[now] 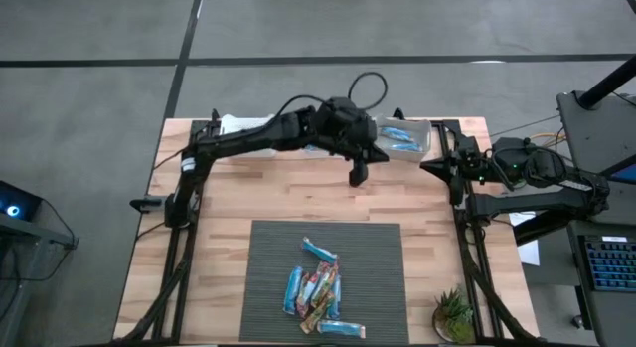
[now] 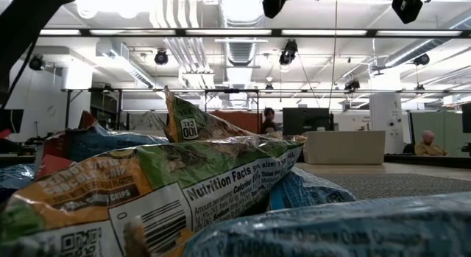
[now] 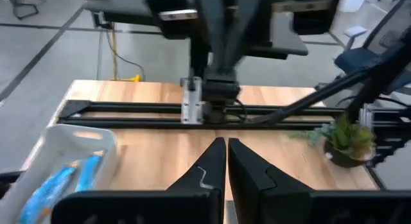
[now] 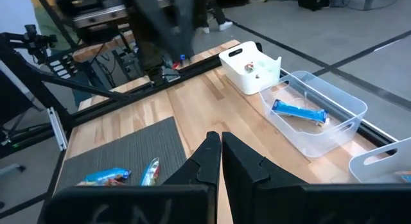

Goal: Pick and place Granola Bars by type
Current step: Put the yellow granola bar into the gray bin

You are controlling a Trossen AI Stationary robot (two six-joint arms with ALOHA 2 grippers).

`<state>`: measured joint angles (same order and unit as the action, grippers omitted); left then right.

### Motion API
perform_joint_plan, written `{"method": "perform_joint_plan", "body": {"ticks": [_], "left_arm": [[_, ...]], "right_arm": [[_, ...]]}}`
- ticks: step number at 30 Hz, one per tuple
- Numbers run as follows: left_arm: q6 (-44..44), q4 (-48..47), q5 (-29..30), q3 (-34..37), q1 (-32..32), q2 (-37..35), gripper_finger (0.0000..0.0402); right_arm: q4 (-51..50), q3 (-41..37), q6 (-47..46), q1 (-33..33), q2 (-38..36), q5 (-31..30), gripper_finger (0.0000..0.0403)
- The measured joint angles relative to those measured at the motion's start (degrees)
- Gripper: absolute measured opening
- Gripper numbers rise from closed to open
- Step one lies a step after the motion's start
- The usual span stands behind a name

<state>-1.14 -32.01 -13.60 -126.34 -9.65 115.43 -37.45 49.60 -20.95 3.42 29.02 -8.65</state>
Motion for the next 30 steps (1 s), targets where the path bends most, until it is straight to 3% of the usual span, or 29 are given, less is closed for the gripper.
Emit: {"method": "perform_joint_plan", "body": {"ticks": [13, 30], "left_arm": [[1.88, 0.51, 4.34, 0.17, 7.68, -1.13, 0.0000], [2.91, 0.33, 6.27, 0.79, 8.33, -2.20, 0.0000]], "right_arm": [[0.02, 0.00, 0.43, -0.02, 0.00, 2.64, 0.0008], [0.01, 0.00, 1.05, -0.02, 0.01, 3.33, 0.0008]]}}
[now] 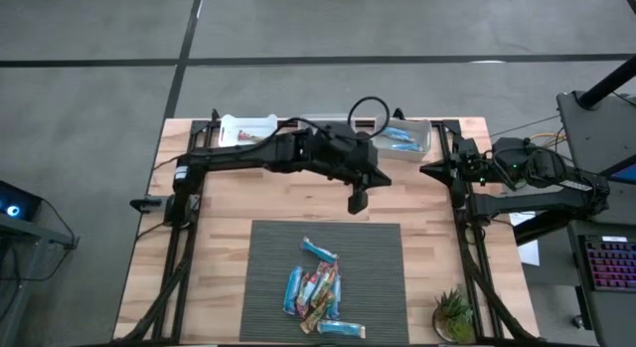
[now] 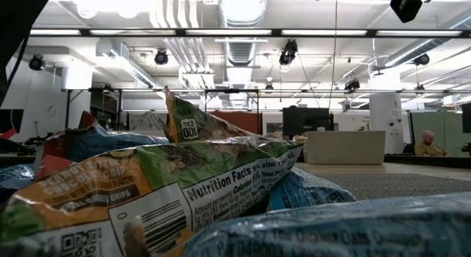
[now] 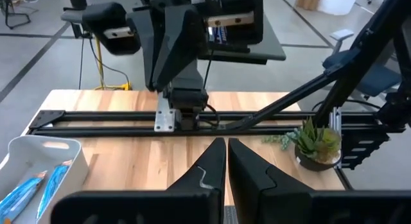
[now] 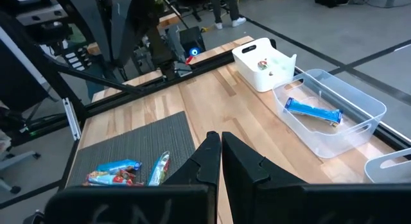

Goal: Pick and place Granola Bars by type
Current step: Put the yellow granola bar into the gray bin

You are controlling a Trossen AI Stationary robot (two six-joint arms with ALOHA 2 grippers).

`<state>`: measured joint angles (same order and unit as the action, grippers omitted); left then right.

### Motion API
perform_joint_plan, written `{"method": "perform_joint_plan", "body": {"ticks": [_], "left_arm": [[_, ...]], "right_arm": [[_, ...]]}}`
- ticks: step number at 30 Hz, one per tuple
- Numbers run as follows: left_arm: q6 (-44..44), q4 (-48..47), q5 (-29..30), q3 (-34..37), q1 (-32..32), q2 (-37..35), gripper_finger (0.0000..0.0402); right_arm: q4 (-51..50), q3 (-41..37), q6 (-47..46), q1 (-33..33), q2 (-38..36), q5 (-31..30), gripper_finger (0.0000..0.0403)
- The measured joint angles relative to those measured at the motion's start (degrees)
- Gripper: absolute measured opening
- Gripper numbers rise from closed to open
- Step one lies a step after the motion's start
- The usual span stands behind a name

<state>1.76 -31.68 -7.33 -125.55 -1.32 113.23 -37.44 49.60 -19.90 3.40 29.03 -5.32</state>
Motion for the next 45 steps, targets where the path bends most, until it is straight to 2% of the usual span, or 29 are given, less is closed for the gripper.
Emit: {"method": "perform_joint_plan", "body": {"ticks": [6, 9, 16, 20, 24, 35, 40, 45], "left_arm": [[0.75, 0.93, 0.17, 6.46, 0.31, -2.92, 0.0000], [1.98, 5.74, 1.06, 14.71, 0.33, -7.85, 0.0000], [6.11, 23.05, 4.77, 38.86, 0.31, -24.01, 0.0000], [7.93, 25.75, 7.04, 49.07, 0.31, -32.47, 0.0000], [9.97, 26.82, 7.48, 56.37, 0.31, -39.98, 0.0000], [9.93, 27.23, 5.79, 67.83, 0.42, -54.01, 0.0000], [9.93, 27.07, 1.85, 70.97, 0.42, -57.13, 0.0000], [10.18, 26.52, 0.70, 71.95, 0.44, -58.26, 0.0000]], "right_arm": [[0.01, 0.00, -0.02, 0.00, 0.01, 0.00, 0.0008], [0.01, 0.00, 0.00, 0.00, 0.01, 0.00, 0.0008], [0.01, -0.02, -0.76, 0.02, 0.01, -0.02, 0.0008], [0.01, 0.00, -1.88, 0.02, 0.01, -0.02, 0.0008], [0.02, -0.01, -2.38, 0.02, 0.06, -0.02, 0.0008], [0.01, -0.02, -2.22, 0.00, 1.26, 0.23, 0.0008], [0.24, -0.02, -2.21, 0.00, 3.99, 2.41, 0.0008], [4.01, -0.02, -2.21, 0.00, 7.93, 4.11, 0.0008]]}}
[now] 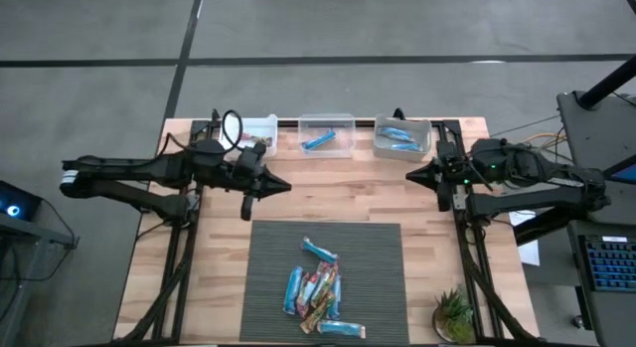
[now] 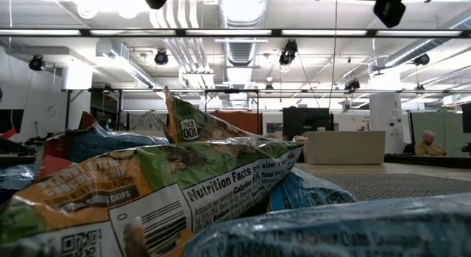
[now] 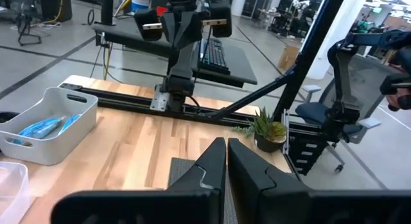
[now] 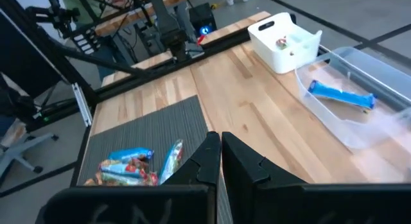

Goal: Pick and place Granola Bars by type
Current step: Put the yellow granola bar into the gray bin

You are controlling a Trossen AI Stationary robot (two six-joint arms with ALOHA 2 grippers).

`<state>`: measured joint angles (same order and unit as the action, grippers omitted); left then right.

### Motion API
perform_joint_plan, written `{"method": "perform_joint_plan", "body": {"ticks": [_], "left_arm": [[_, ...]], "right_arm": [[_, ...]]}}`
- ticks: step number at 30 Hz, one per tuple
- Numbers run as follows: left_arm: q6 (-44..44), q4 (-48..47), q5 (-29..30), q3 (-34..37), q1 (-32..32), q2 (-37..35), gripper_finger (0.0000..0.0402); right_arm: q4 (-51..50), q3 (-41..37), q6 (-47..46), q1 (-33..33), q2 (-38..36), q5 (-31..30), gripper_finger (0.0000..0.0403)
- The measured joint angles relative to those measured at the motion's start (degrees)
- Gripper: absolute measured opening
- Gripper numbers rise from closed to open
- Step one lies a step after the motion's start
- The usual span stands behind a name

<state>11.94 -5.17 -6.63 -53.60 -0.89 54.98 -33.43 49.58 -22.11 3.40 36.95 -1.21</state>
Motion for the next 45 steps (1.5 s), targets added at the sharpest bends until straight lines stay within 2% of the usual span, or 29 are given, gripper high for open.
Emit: {"method": "perform_joint_plan", "body": {"ticks": [16, 24, 34, 45], "left_arm": [[-2.20, -4.99, -0.53, 0.02, -0.02, -4.21, 0.0000], [-2.69, -6.81, -1.33, 0.02, -0.02, -6.58, 0.0000], [-1.13, -6.92, -1.31, 0.02, -0.02, -6.70, 0.0000], [1.85, -6.89, -1.29, 0.02, -0.02, -6.62, 0.0000]], "right_arm": [[14.85, 0.00, -0.22, -0.02, 9.51, 0.24, 0.0008], [20.41, 0.09, -0.79, -0.15, 13.33, 3.67, 0.0008], [20.41, 2.68, 0.57, -0.43, 16.98, 10.24, 0.0008], [20.38, 3.66, 2.43, -4.08, 17.13, 10.38, 0.0008]]}}
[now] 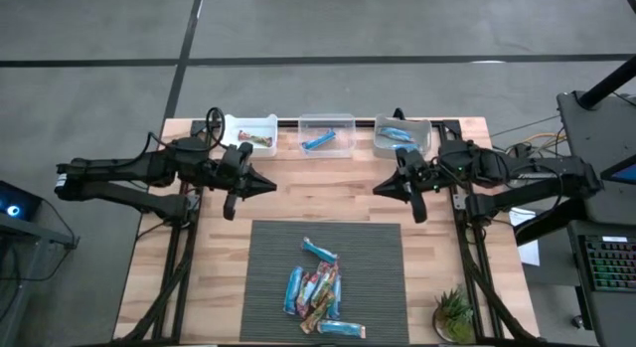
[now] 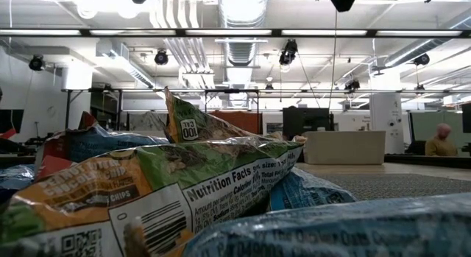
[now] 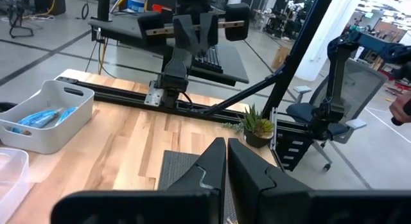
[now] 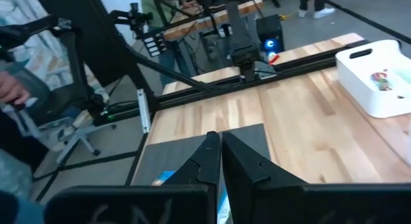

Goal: Pick and place Granola Bars by type
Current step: Put the yellow granola bar into the gray bin

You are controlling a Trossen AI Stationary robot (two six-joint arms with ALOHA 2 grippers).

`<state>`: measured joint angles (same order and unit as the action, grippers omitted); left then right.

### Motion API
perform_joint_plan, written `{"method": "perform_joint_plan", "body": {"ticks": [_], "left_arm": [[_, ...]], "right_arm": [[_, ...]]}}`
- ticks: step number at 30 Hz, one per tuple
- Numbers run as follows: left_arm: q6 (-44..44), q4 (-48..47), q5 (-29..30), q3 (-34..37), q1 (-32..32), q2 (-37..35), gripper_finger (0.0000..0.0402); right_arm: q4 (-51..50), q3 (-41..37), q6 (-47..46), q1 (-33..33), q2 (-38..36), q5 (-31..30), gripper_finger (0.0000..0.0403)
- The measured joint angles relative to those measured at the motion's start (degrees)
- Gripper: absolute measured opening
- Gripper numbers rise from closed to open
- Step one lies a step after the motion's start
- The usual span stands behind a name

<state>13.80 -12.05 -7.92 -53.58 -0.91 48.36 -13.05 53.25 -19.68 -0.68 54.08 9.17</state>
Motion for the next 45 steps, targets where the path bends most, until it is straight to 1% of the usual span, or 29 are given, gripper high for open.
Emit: {"method": "perform_joint_plan", "body": {"ticks": [7, 15, 19, 27, 31, 34, 38, 40, 45], "left_arm": [[-1.74, 0.00, 0.01, 0.00, 0.00, 0.00, 0.0000], [-1.80, -0.18, 0.00, 0.00, 0.00, 0.02, 0.0000], [-2.77, -0.55, -0.02, 0.00, 0.00, 0.02, 0.0000], [-5.22, -0.67, -0.10, 0.02, 0.00, -0.05, 0.0000], [-5.24, -0.99, -0.11, 0.02, 0.00, -0.28, 0.0000], [-5.58, -1.50, -0.13, 0.02, 0.00, -0.40, 0.0000], [-7.46, -2.51, -0.25, 0.04, 0.00, -0.68, 0.0000], [-7.81, -2.90, -0.48, 0.04, -0.01, -0.85, 0.0000], [-7.89, -3.82, -1.55, 0.04, 0.00, -1.28, 0.0000]], "right_arm": [[-0.06, 3.31, -0.09, -3.14, 3.34, -0.09, 0.0008], [-0.42, 12.89, 0.57, -7.55, 11.28, -0.10, 0.0008], [-2.92, 17.96, 0.33, -10.53, 15.48, -0.11, 0.0008], [-9.81, 26.10, -4.46, -16.93, 25.46, -0.13, 0.0008], [-10.93, 29.43, -8.99, -19.66, 29.99, -0.12, 0.0008], [-10.88, 31.91, -10.49, -21.56, 33.22, -0.14, 0.0008], [-11.04, 35.11, -13.61, -23.19, 36.89, -0.11, 0.0008], [-11.20, 36.84, -13.70, -23.71, 38.58, -0.15, 0.0008], [-18.21, 41.47, -13.70, -24.99, 41.83, -0.26, 0.0008]]}}
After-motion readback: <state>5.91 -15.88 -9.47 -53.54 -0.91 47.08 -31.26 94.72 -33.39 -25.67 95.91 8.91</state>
